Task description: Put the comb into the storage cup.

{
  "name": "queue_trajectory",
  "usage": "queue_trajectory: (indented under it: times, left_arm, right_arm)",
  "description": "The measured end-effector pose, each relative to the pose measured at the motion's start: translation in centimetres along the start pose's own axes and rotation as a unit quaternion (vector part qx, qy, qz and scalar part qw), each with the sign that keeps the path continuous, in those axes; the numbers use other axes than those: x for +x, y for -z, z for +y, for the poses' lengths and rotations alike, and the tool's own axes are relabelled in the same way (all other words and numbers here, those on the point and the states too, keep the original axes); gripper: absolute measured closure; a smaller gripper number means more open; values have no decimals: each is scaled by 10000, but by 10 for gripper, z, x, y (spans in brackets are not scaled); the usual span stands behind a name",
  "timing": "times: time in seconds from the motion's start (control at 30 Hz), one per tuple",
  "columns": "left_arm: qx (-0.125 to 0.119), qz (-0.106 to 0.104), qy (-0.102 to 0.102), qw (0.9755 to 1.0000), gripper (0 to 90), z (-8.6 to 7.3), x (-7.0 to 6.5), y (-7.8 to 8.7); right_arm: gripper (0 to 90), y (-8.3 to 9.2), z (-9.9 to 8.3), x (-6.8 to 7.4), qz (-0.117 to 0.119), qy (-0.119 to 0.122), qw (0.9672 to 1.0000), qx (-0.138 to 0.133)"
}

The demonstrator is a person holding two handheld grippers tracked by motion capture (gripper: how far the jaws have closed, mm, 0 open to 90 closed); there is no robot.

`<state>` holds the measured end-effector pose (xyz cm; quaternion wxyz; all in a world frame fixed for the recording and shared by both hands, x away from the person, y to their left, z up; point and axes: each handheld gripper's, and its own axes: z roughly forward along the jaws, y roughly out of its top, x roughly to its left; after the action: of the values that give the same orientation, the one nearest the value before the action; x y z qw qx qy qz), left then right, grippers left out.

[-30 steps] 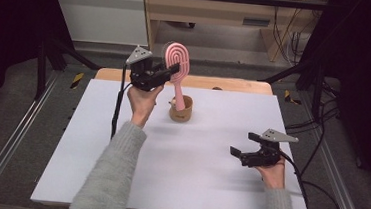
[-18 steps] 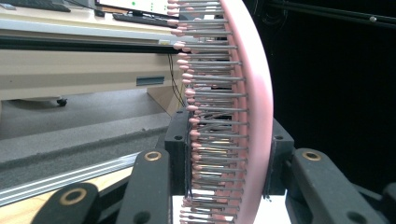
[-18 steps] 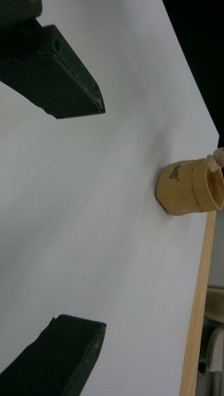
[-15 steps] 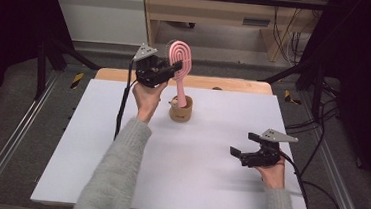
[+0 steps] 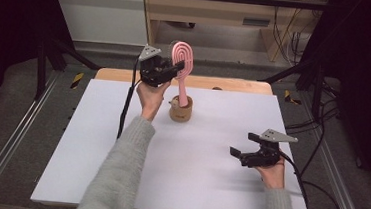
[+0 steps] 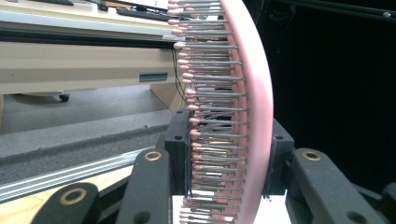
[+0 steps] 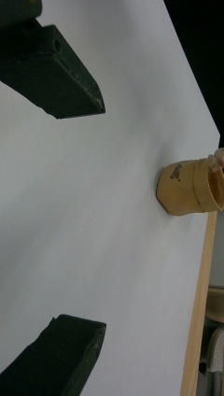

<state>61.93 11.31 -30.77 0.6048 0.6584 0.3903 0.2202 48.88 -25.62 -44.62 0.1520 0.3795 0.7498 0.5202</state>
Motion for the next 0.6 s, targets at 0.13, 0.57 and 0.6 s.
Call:
queue_trajectory:
  times: [0.13, 0.57, 0.6]
  left_arm:
    - [12, 0, -31, 10000, 626, -1, -1, -4]
    - [26, 42, -22, 10000, 626, -2, 1, -19]
    - [51, 65, -29, 10000, 626, -3, 1, -20]
  right_arm:
    - [1, 0, 0, 0, -2, 10, 10000, -11]
    - [1, 1, 0, 0, 11, -29, 10000, -20]
    - [1, 1, 0, 0, 18, -29, 10000, -21]
